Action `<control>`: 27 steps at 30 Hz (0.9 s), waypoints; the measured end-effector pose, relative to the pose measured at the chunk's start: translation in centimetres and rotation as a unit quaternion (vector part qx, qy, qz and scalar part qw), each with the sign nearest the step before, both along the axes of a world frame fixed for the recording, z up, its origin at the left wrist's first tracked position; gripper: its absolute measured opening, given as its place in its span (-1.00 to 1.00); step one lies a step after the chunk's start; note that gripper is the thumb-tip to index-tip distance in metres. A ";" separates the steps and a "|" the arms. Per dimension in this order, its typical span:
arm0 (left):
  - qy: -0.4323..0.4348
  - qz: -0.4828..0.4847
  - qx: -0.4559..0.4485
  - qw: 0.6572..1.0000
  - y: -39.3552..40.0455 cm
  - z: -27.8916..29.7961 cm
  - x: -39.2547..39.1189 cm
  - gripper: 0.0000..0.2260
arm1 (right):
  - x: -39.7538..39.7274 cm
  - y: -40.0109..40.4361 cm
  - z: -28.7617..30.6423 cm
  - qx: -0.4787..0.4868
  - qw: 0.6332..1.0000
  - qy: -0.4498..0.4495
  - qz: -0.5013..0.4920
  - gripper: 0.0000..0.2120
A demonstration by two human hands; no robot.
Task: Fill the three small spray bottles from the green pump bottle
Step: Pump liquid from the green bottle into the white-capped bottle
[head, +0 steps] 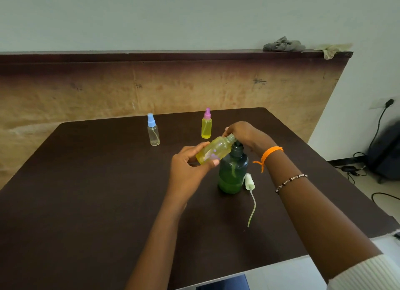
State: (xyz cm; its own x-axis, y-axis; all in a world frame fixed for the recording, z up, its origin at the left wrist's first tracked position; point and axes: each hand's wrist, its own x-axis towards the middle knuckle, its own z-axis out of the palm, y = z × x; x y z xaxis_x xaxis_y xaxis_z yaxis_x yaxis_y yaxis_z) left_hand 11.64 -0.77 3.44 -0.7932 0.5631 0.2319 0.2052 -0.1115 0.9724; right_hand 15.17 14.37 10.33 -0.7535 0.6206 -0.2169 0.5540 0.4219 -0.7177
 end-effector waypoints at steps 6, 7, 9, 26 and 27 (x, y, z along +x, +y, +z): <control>0.011 0.002 0.001 1.000 0.1 0.6 0.2 -0.58 | -0.1 0.5 0.6 -0.042 0.999 -0.005 0.012 -0.73; 0.013 0.004 0.000 1.000 0.1 0.6 0.1 -0.58 | 0.1 0.4 0.6 -0.055 0.998 0.008 -0.002 -0.75; 0.011 0.005 -0.006 1.000 0.1 0.4 0.1 -0.57 | 0.2 0.4 0.0 -0.055 0.998 0.009 -0.015 -0.73; -0.021 -0.003 -0.001 1.000 0.0 0.4 0.4 -0.59 | -0.9 1.4 -1.3 -0.006 0.999 0.035 0.016 -0.66; -0.023 -0.004 -0.001 1.000 0.0 0.3 0.4 -0.59 | -0.9 1.4 -1.4 -0.004 0.999 0.035 0.018 -0.66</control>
State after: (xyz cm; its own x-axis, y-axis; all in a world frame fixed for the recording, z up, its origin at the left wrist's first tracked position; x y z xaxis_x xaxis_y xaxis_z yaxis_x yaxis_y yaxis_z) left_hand 12.06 -0.77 3.78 -0.7981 0.5701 0.1950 0.1603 -0.1112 0.9808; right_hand 14.31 15.80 8.93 -0.7894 0.5907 -0.1671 0.4862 0.4353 -0.7577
